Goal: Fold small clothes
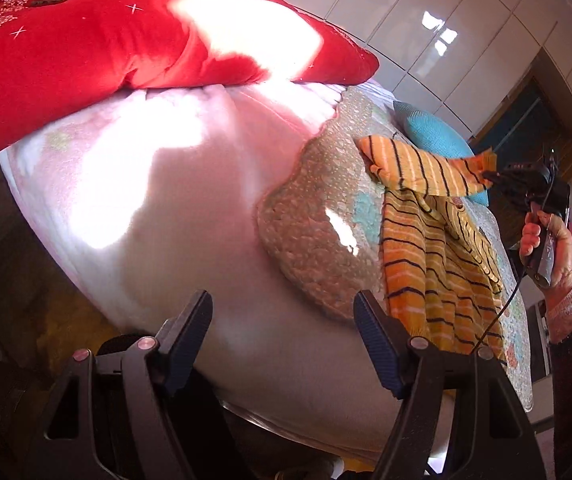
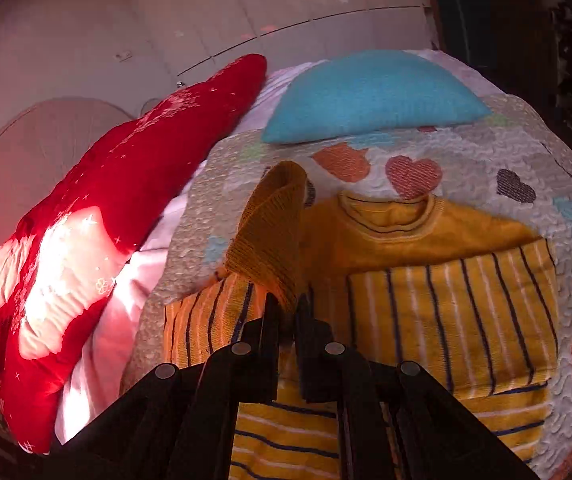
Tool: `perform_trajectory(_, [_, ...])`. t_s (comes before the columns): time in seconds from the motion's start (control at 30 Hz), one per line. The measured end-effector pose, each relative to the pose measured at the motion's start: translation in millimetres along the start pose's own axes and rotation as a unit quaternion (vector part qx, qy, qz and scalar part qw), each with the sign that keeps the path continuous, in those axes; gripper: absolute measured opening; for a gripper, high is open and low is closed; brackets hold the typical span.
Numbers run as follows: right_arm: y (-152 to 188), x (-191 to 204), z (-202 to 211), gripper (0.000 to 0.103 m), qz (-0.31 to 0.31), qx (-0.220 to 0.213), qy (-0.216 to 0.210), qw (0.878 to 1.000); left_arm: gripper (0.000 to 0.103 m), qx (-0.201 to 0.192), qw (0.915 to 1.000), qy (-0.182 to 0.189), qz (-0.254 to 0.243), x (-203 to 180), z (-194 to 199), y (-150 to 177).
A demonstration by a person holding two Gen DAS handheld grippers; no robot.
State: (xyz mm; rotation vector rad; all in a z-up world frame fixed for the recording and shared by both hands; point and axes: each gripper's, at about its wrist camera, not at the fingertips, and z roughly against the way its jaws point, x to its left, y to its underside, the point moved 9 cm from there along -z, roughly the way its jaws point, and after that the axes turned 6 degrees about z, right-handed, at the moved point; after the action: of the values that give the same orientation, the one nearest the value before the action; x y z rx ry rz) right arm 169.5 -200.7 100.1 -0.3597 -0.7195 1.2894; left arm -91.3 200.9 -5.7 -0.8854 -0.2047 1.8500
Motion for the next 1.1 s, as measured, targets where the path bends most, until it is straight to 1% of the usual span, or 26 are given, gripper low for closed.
perform_trajectory(0.07, [4.8,-59.2,1.7,0.008,-0.047,0.007,0.020,0.999,0.072,0.011,0.9999,0.004,-0.007,-10.9,-10.2,3.0])
perform_trajectory(0.13, [13.9,-104.6,1.4,0.008,-0.083,0.012,0.034,0.996,0.072,0.022,0.9996,0.004,-0.016,-20.4,-20.0,6.2])
perform_trajectory(0.2, [25.0,-134.8,-1.4,0.008,-0.102,0.017,0.043,0.994,0.072,0.031,0.9992,0.005,-0.026,-29.9,-28.0,10.2])
perform_trajectory(0.27, [34.7,-154.6,-7.0,0.008,-0.107,0.024,0.062,0.992,0.072,0.038,0.9986,0.006,-0.037,-39.0,-34.6,12.8])
perform_trajectory(0.33, [43.0,-170.4,-13.8,0.009,-0.108,0.031,0.082,0.990,0.072,0.040,0.9979,0.002,-0.050,-47.8,-39.1,14.5])
perform_trajectory(0.4, [51.6,-184.9,-20.5,0.014,-0.123,0.044,0.089,0.987,0.072,0.041,0.9972,0.000,-0.063,-56.5,-41.7,15.8])
perform_trajectory(0.43, [53.8,-191.0,-22.6,0.015,-0.136,0.048,0.080,0.986,0.072,0.042,0.9969,0.000,-0.067,-60.0,-42.6,16.1])
perform_trajectory(0.47, [54.9,-194.8,-20.9,0.017,-0.152,0.047,0.062,0.985,0.072,0.043,0.9966,0.001,-0.071,-63.8,-43.9,17.1])
perform_trajectory(0.5, [56.1,-197.5,-16.4,0.022,-0.167,0.044,0.046,0.984,0.072,0.045,0.9962,0.001,-0.074,-66.7,-45.5,18.0])
perform_trajectory(0.53, [55.7,-199.1,-8.7,0.025,-0.177,0.039,0.035,0.983,0.072,0.047,0.9959,0.002,-0.077,-70.6,-47.1,18.9])
perform_trajectory(0.6, [53.7,-199.7,14.0,0.035,-0.175,0.026,0.018,0.984,0.072,0.055,0.9952,0.003,-0.082,-75.2,-51.7,19.5])
perform_trajectory(0.7, [54.2,-194.8,59.0,0.044,-0.140,0.011,-0.007,0.990,0.072,0.066,0.9938,0.010,-0.088,-81.4,-57.4,21.1])
perform_trajectory(0.73, [56.3,-193.6,75.1,0.045,-0.124,0.009,-0.008,0.992,0.072,0.069,0.9934,0.012,-0.091,-83.8,-59.0,21.3])
perform_trajectory(0.77, [59.6,-194.4,91.8,0.047,-0.105,0.007,-0.001,0.995,0.072,0.072,0.9928,0.015,-0.094,-86.1,-60.6,21.4])
perform_trajectory(0.8, [63.5,-197.2,108.8,0.050,-0.075,0.006,0.024,0.997,0.072,0.074,0.9923,0.017,-0.098,-88.8,-62.2,21.9])
perform_trajectory(0.83, [67.4,-201.6,124.7,0.053,-0.031,0.008,0.072,0.997,0.072,0.077,0.9918,0.019,-0.100,-91.1,-64.1,21.7])
perform_trajectory(0.87, [72.6,-206.8,140.1,0.059,0.023,0.013,0.138,0.990,0.072,0.080,0.9913,0.021,-0.102,-93.2,-66.2,21.8])
perform_trajectory(0.9, [79.5,-212.3,155.2,0.062,0.081,0.020,0.209,0.974,0.072,0.082,0.9909,0.025,-0.103,-95.8,-68.6,21.7])
perform_trajectory(0.93, [87.5,-217.1,168.0,0.062,0.130,0.028,0.266,0.955,0.072,0.085,0.9904,0.028,-0.106,-98.4,-71.0,21.6])
perform_trajectory(0.97, [98.3,-219.9,179.2,0.062,0.159,0.036,0.294,0.942,0.072,0.088,0.9897,0.030,-0.109,-100.9,-74.2,21.8])
perform_trajectory(1.0, [111.7,-219.2,186.4,0.062,0.165,0.044,0.283,0.944,0.072,0.092,0.9888,0.033,-0.112,-103.5,-77.8,22.6])
perform_trajectory(1.03, [126.6,-216.5,190.9,0.062,0.154,0.052,0.244,0.956,0.072,0.099,0.9876,0.040,-0.115,-107.1,-82.2,23.9])
perform_trajectory(1.1, [161.1,-205.9,195.5,0.062,0.105,0.063,0.143,0.982,0.072,0.117,0.9847,0.049,-0.120,-112.3,-92.6,28.4])
